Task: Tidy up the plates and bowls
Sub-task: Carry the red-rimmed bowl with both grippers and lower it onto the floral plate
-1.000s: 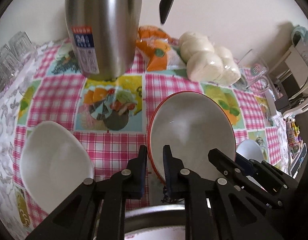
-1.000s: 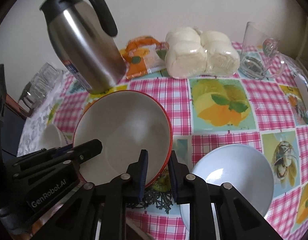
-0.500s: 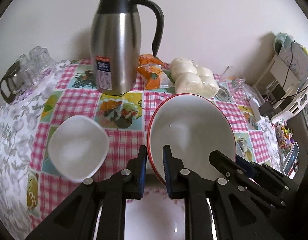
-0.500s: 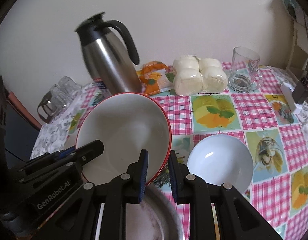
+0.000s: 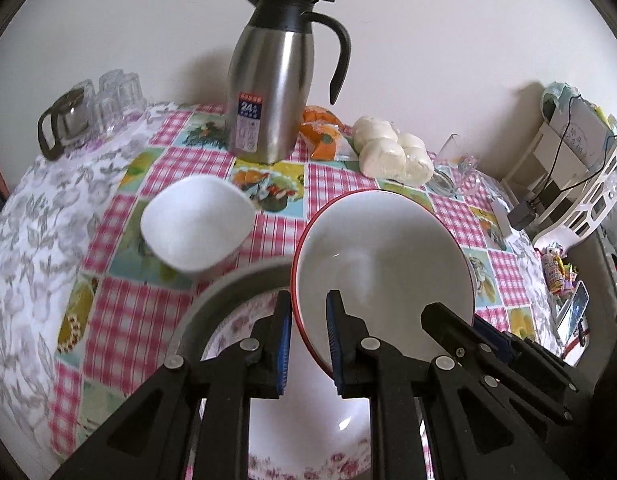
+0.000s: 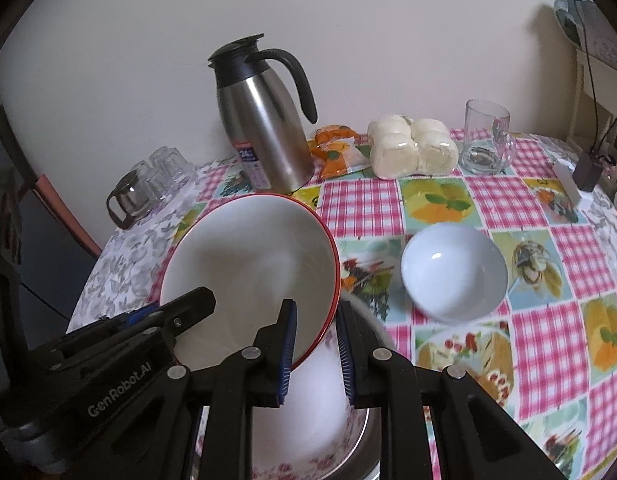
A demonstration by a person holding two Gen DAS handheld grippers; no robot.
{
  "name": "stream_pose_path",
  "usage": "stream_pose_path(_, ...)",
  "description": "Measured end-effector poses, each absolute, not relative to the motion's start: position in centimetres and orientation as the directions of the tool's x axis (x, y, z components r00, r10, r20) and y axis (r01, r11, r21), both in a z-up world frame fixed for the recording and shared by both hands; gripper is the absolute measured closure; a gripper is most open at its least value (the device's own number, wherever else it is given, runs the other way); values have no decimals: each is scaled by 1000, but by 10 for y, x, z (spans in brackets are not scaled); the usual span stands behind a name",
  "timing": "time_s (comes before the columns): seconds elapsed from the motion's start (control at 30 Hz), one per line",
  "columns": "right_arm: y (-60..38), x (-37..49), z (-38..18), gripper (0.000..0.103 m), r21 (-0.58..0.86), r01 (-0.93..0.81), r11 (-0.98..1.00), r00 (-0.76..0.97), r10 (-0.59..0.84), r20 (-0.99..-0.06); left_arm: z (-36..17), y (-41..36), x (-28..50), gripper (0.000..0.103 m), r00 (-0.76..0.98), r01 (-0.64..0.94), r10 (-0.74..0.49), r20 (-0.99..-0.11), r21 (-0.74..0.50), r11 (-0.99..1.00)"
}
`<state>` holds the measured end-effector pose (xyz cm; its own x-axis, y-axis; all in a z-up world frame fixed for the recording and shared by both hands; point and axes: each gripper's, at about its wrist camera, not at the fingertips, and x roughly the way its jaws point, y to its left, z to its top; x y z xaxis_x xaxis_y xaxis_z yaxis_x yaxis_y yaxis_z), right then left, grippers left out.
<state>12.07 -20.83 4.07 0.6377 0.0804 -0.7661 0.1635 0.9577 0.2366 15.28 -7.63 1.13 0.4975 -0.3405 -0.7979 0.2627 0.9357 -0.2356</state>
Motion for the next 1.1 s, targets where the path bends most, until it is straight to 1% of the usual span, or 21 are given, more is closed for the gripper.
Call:
stream_pose_path(0.33, -195, 100, 22, 81, 252, 164, 954, 626, 97, -774, -7, -63, 136, 87, 472, 227, -329, -818, -248, 942)
stream_pose_path(0.57, -193, 99, 12, 81, 257, 165, 952, 611, 106, -785, -14, -63, 136, 87, 455, 218, -316, -832, -240, 946)
stream_pose_path(0.77, -193, 102, 8, 81, 260, 166, 951, 602, 111, -791, -21, -58, 140, 87, 431, 204, -331, -839, -266, 942)
stream_pose_path(1.1, -186, 107, 4, 81, 248, 159, 956, 593, 108, -798, -24, -52, 144, 87, 426, 186, -327, -843, -272, 944)
